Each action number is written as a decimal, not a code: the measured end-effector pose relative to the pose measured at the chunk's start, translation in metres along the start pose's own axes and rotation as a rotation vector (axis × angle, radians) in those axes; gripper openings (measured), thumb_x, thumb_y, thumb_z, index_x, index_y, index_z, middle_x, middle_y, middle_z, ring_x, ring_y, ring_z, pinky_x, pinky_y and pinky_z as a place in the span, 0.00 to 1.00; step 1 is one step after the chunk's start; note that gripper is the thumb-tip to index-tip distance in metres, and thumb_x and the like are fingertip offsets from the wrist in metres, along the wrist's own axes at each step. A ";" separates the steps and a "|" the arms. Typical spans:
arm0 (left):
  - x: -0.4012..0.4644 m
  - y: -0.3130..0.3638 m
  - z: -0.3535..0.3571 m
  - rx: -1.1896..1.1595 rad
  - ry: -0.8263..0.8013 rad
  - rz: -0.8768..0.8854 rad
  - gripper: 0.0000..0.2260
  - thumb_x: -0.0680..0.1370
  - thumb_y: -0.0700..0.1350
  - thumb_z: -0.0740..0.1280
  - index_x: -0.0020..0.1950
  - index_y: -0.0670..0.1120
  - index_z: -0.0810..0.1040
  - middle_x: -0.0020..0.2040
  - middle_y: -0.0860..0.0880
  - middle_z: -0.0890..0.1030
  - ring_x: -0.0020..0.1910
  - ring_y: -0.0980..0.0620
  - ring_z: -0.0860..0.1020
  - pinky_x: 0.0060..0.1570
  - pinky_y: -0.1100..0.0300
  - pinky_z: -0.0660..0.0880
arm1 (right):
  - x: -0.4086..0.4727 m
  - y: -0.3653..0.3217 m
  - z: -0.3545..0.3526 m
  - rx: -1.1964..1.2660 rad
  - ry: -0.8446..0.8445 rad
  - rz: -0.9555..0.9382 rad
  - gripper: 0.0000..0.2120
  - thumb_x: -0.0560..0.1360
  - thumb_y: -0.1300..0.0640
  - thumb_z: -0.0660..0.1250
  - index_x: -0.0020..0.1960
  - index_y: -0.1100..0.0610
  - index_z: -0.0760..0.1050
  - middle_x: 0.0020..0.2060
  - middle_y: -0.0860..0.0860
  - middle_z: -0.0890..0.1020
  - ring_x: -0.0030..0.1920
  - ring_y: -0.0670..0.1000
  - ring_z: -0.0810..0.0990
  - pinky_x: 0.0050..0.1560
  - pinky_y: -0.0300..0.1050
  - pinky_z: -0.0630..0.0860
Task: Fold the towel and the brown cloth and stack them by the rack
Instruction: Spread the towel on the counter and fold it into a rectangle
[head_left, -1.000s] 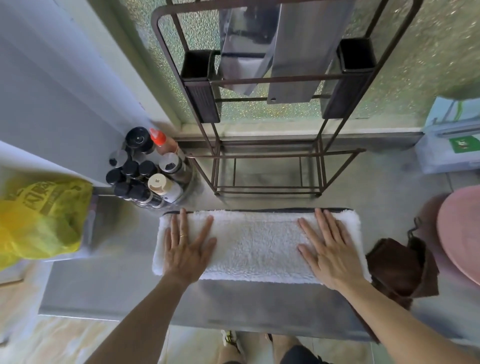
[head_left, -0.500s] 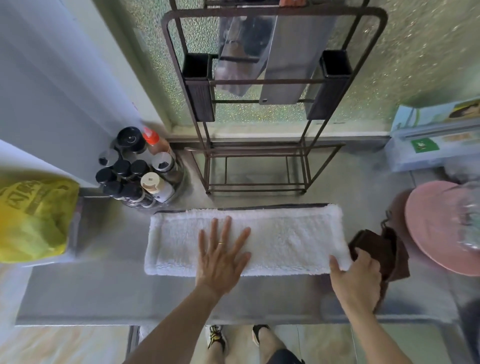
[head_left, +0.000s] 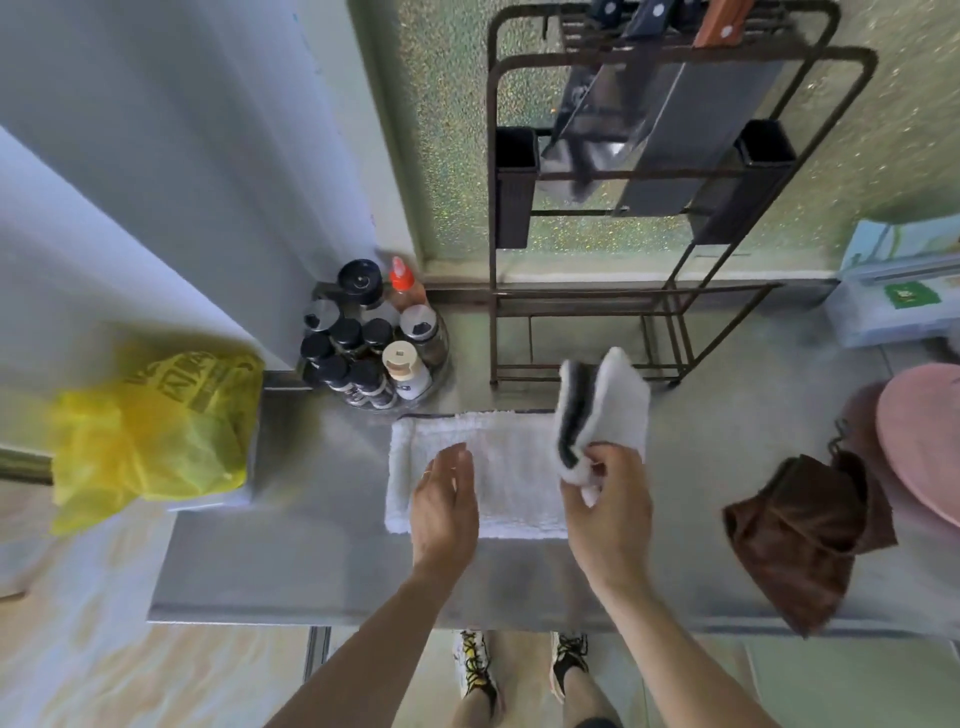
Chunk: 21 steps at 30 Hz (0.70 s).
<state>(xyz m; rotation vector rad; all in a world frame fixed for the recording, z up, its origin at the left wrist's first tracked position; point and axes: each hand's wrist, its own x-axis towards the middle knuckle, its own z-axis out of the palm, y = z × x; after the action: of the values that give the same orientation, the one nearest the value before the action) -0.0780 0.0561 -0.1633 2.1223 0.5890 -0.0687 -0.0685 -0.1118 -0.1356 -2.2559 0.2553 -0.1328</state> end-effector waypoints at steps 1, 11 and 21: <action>0.002 0.000 -0.014 -0.052 0.033 -0.052 0.20 0.85 0.57 0.52 0.62 0.50 0.78 0.55 0.52 0.84 0.55 0.48 0.82 0.52 0.53 0.75 | -0.010 -0.014 0.016 0.010 -0.045 -0.061 0.15 0.70 0.64 0.74 0.52 0.55 0.74 0.49 0.48 0.76 0.48 0.50 0.76 0.49 0.42 0.74; 0.047 -0.053 -0.076 -0.216 -0.093 -0.345 0.16 0.72 0.53 0.73 0.59 0.56 0.79 0.51 0.51 0.86 0.48 0.50 0.84 0.57 0.46 0.80 | -0.064 -0.045 0.140 -0.205 -0.467 -0.480 0.13 0.70 0.62 0.69 0.53 0.56 0.73 0.49 0.50 0.78 0.50 0.53 0.76 0.48 0.47 0.78; 0.041 -0.073 -0.064 0.331 0.125 0.287 0.29 0.76 0.35 0.63 0.77 0.48 0.65 0.73 0.42 0.69 0.71 0.40 0.69 0.68 0.47 0.70 | -0.040 -0.022 0.118 -0.344 -0.315 -0.515 0.19 0.80 0.50 0.60 0.69 0.54 0.73 0.76 0.54 0.69 0.78 0.56 0.63 0.75 0.53 0.64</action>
<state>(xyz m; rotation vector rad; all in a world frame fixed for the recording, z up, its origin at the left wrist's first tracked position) -0.0839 0.1572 -0.1926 2.5275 0.3569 0.1370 -0.0834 -0.0008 -0.1947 -2.5949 -0.5108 0.0011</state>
